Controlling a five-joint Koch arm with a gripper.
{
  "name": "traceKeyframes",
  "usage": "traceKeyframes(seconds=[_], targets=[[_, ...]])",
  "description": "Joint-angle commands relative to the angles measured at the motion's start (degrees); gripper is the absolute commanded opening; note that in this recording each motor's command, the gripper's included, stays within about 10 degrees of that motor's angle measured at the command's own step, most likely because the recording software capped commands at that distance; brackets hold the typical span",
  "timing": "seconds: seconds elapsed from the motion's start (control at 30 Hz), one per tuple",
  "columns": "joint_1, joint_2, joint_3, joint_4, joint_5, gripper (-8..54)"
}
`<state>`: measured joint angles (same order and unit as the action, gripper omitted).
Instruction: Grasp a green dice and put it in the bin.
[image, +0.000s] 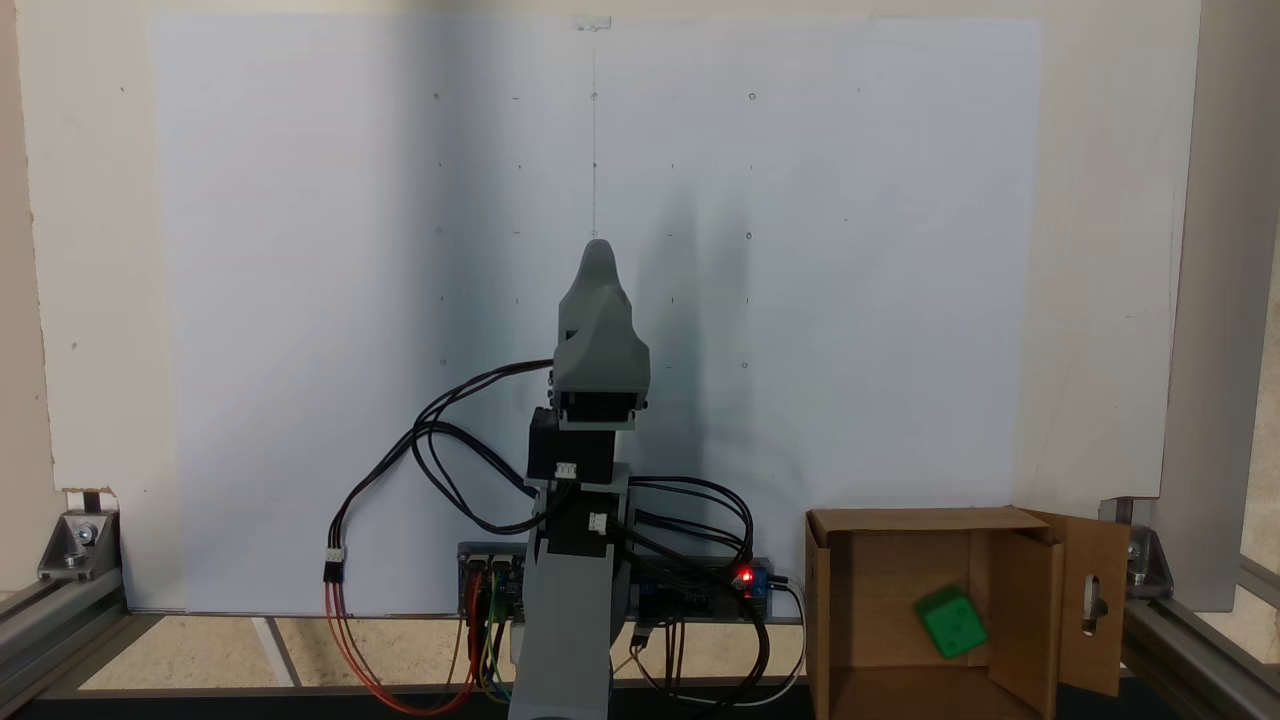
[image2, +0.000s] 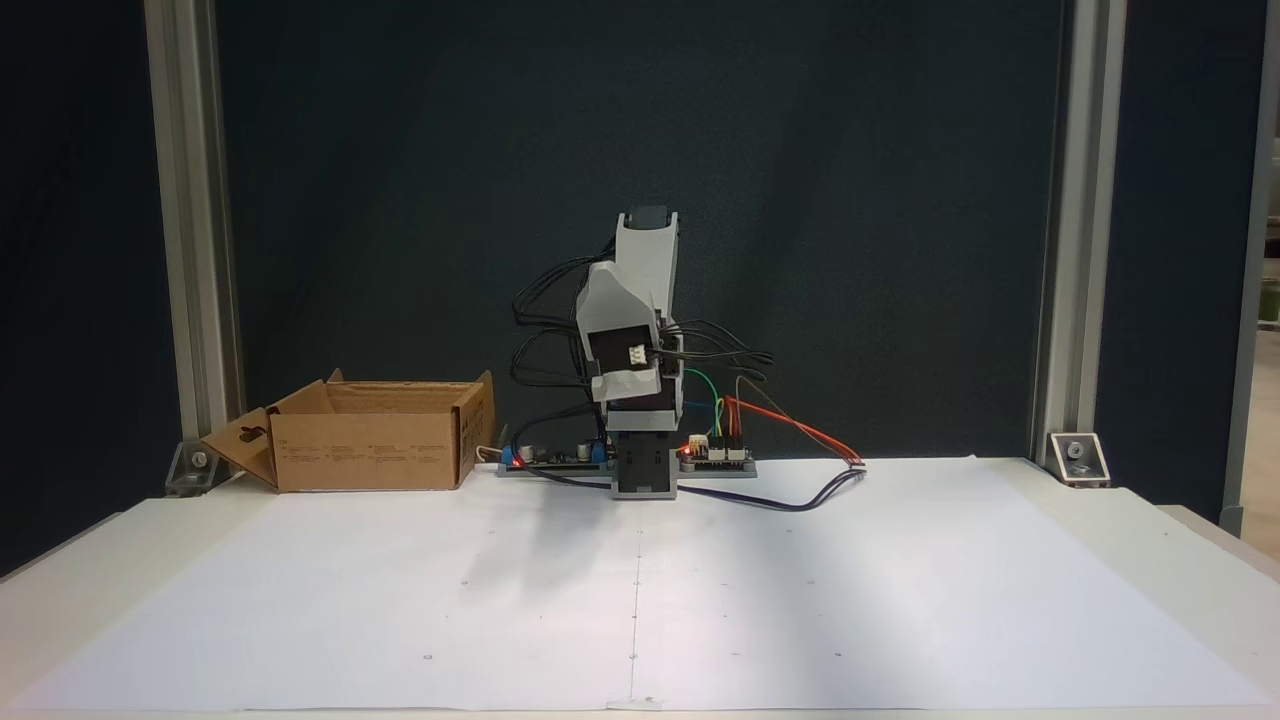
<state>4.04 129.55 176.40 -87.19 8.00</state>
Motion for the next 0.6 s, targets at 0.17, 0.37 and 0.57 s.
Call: traceKeyframes(seconds=[0.17, 0.37, 0.57], targets=[[-0.44, 6.24, 2.72, -3.69, 1.76, 44.6], [-0.44, 6.24, 2.72, -3.78, 1.76, 44.6], [-0.35, 6.24, 2.72, -3.78, 1.76, 44.6]])
